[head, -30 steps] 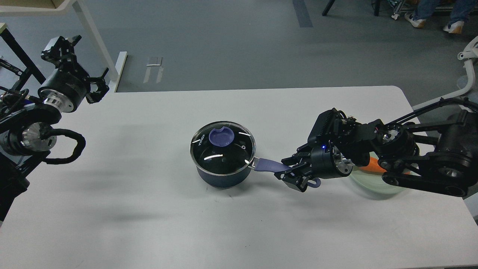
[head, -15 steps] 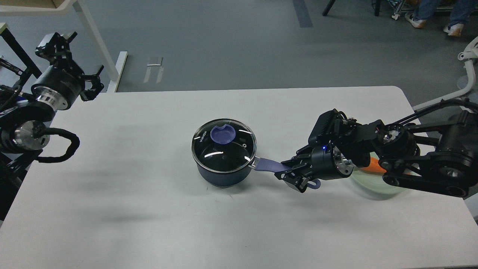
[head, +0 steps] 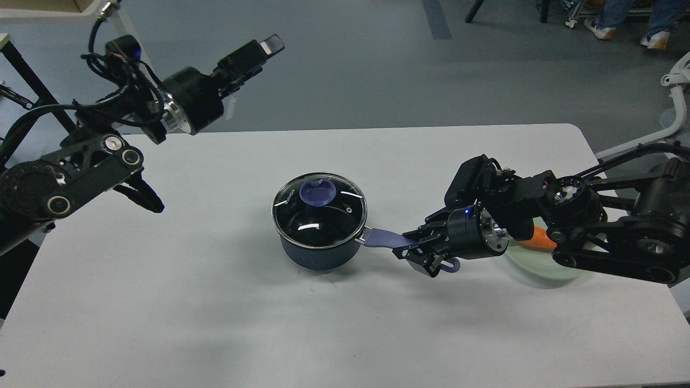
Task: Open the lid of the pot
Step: 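Reach the left gripper to the purple knob and grasp it, then lift the glass lid off the pot and set it down beside it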
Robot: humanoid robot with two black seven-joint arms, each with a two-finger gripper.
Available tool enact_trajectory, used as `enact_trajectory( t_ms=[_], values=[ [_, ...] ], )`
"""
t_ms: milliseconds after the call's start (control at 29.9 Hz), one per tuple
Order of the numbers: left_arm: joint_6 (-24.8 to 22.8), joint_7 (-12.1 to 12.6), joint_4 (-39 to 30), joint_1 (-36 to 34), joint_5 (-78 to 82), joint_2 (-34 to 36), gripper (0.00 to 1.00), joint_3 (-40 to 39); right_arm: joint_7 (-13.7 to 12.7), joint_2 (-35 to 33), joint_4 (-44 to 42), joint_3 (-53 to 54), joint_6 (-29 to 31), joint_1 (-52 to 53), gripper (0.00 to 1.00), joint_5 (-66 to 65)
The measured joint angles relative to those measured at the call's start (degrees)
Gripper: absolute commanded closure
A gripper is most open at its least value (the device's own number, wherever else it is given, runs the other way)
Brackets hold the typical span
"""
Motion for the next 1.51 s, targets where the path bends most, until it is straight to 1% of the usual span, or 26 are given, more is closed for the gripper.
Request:
enact_trajectory(
  t_ms=[134, 301, 368, 502, 703, 770, 904, 1004, 1071, 1105, 1172, 1238, 1372, 1506],
  values=[
    [2.46, -0.32, -0.64, -0.71, 11.87, -2.40, 0.02, 5.99, 0.18, -0.41, 0.68, -0.02, -0.02, 0.05, 0.80, 0.05],
    [3.79, -1.30, -5.16, -0.99, 20.35, -1.61, 0.05, 11.57, 0.30, -0.81, 0.80, -0.21, -0.04, 0.05, 0.80, 0.08],
    [3.89, -1.95, -5.89, -1.17, 24.46, -1.02, 0.05, 13.58, 0.35, -0.82, 0.81, -0.28, -0.04, 0.04, 0.80, 0.08],
    [5.16, -3.26, -5.83, -1.81, 34.33, -0.87, 0.05, 17.30, 0.40, -0.58, 0.78, -0.33, -0.05, -0.15, 0.80, 0.07],
    [8.35, -3.42, -3.66, -2.21, 39.59, -1.51, 0.06, 20.81, 0.61, -0.24, 0.71, -0.28, -0.05, -0.09, 0.80, 0.00],
    [8.81, -3.42, -2.71, -2.22, 39.71, -2.02, 0.10, 21.31, 0.78, -0.23, 0.70, -0.26, -0.05, -0.05, 0.80, 0.00],
    [10.20, -3.61, -0.95, -2.06, 39.76, -2.42, 0.22, 23.35, 0.89, -0.22, 0.71, -0.26, -0.04, -0.02, 0.80, 0.00],
    [12.08, -3.70, -0.43, -2.01, 39.76, -2.14, 0.36, 25.89, 0.90, -0.17, 0.71, -0.23, -0.04, 0.00, 0.80, 0.00],
    [13.20, -3.73, -0.30, -2.06, 39.75, -2.03, 0.52, 27.01, 0.95, -0.09, 0.71, -0.15, -0.04, 0.07, 0.80, 0.00],
    [13.48, -3.74, -0.28, -2.15, 39.64, -2.01, 0.57, 27.23, 0.97, -0.07, 0.69, -0.12, -0.04, 0.11, 0.80, 0.00],
    [13.71, -3.73, -0.11, -2.29, 39.32, -1.97, 0.61, 27.32, 1.00, -0.05, 0.59, -0.08, -0.02, 0.18, 0.80, 0.11],
    [13.76, -3.72, 0.25, -2.32, 39.17, -1.97, 0.63, 27.28, 1.00, -0.05, 0.51, -0.04, -0.01, 0.18, 0.80, 0.46],
    [13.92, -3.76, 0.47, -2.82, 38.28, -1.97, 0.63, 26.95, 0.96, -0.55, 0.53, -0.03, -0.01, 0.04, 0.80, 0.76],
    [13.96, -3.85, 0.51, -5.20, 35.21, -0.27, 0.63, 26.85, 0.96, -0.73, 0.57, -0.20, -0.02, -0.08, 0.80, 0.78]
  ],
)
